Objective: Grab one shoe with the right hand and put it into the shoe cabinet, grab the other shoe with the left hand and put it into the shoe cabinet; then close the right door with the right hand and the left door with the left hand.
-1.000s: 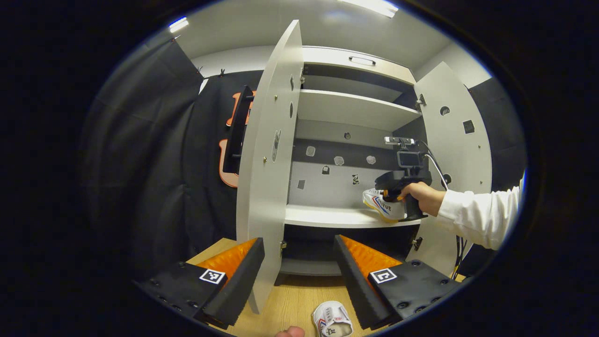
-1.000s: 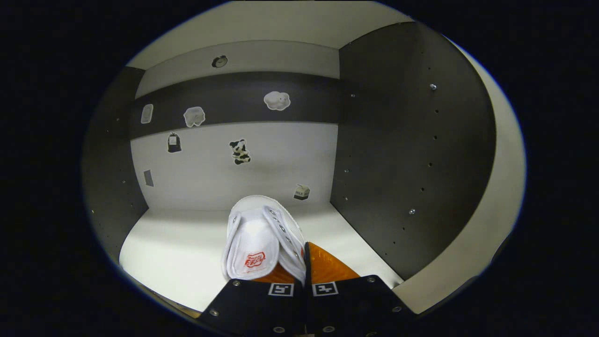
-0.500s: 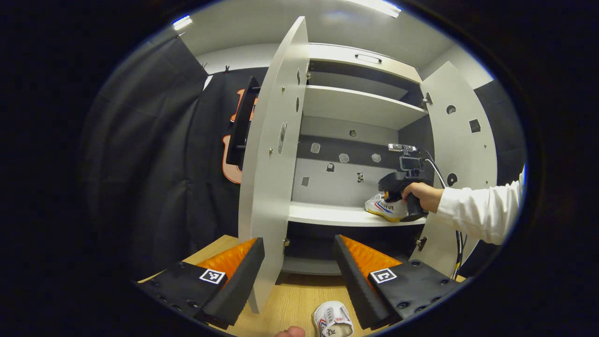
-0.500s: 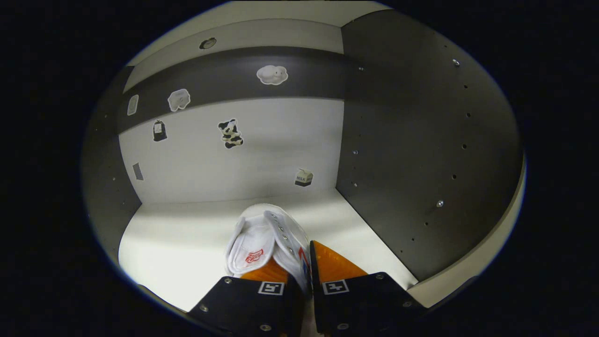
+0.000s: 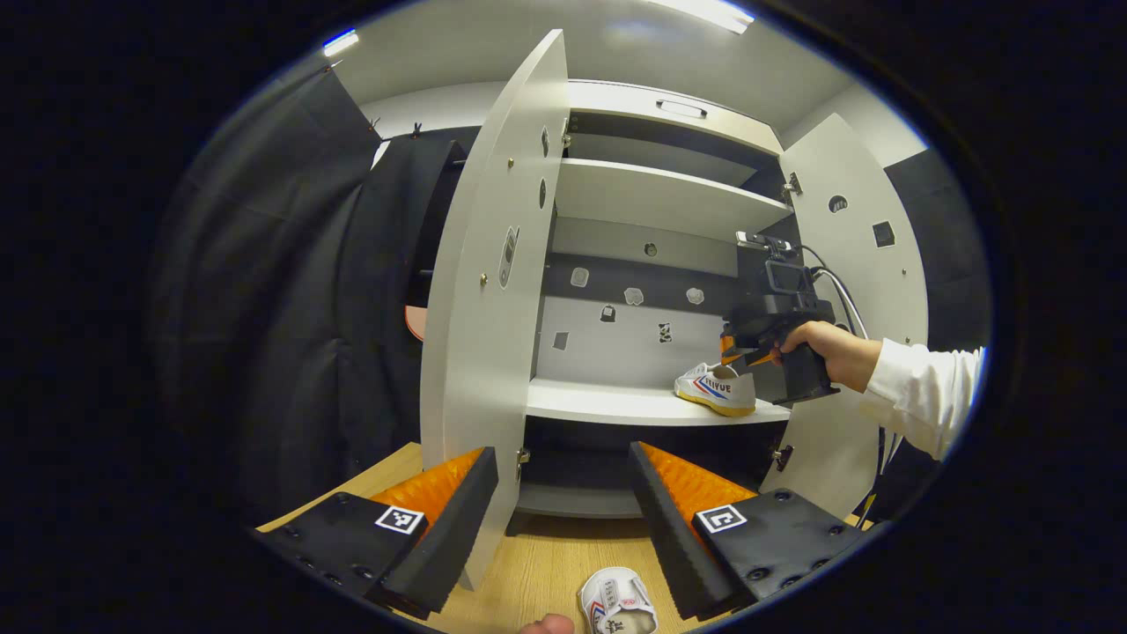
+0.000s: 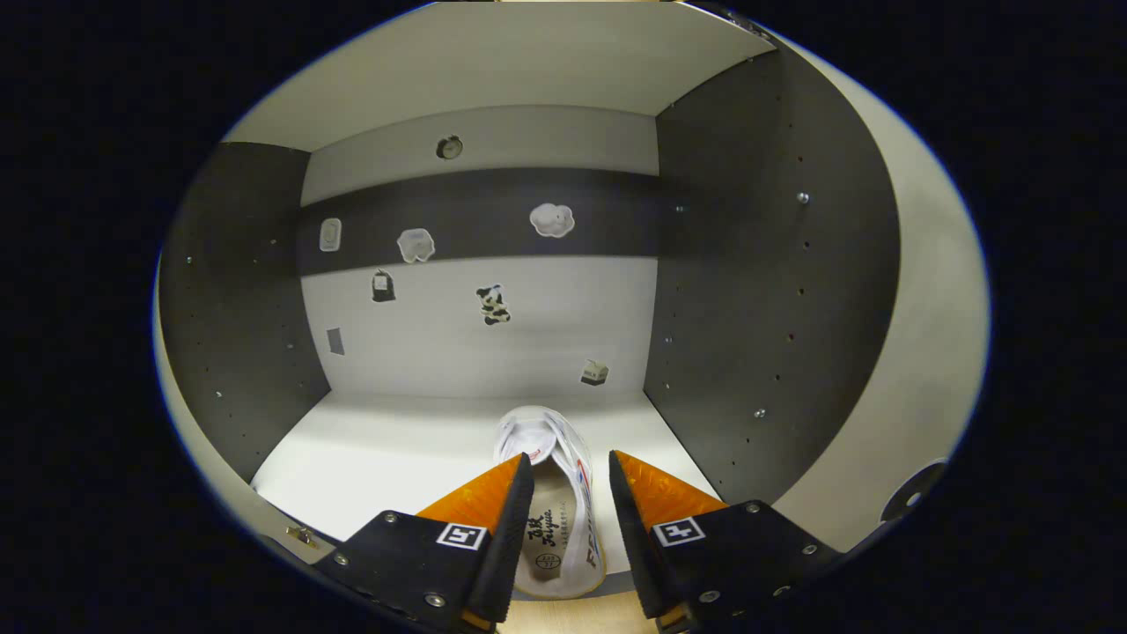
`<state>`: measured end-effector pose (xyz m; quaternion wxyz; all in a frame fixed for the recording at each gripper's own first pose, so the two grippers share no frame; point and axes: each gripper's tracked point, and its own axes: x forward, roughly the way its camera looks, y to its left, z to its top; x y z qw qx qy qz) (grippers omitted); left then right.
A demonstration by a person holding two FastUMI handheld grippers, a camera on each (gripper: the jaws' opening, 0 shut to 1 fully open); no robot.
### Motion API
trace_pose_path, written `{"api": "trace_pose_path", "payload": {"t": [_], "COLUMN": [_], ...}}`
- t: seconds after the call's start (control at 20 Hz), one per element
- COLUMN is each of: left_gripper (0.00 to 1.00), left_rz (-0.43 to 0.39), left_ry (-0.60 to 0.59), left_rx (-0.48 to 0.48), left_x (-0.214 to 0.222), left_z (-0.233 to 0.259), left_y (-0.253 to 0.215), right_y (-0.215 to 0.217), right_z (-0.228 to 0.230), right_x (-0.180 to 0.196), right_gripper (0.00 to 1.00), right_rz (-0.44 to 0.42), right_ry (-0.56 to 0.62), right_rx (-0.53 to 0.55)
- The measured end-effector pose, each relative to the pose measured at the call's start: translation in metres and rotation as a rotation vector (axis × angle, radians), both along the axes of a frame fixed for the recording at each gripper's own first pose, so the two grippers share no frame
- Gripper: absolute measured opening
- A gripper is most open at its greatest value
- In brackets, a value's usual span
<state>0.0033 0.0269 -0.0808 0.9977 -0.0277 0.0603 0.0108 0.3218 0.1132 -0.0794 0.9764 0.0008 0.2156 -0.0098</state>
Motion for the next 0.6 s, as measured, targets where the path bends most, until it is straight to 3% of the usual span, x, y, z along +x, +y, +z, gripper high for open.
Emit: {"api": "trace_pose_path", "payload": {"t": [0.3, 0.6], "left_gripper": [0.96, 0.96], "left_rz": [-0.009, -0.024], "left_ry": [-0.004, 0.015], "left_rx": [-0.001, 0.007], "left_x": [-0.004, -0.013], "left_z": [0.002, -0.003], "left_y": [-0.005, -0.015], "right_y": [0.013, 0.002], "right_z": [0.059, 0.071], "right_x": [-0.067, -0.146], "right_gripper": [0.77, 0.87], "right_rz": [0.084, 0.098], "right_ry": [-0.158, -0.264], "right_rx": [0.029, 0.063]}}
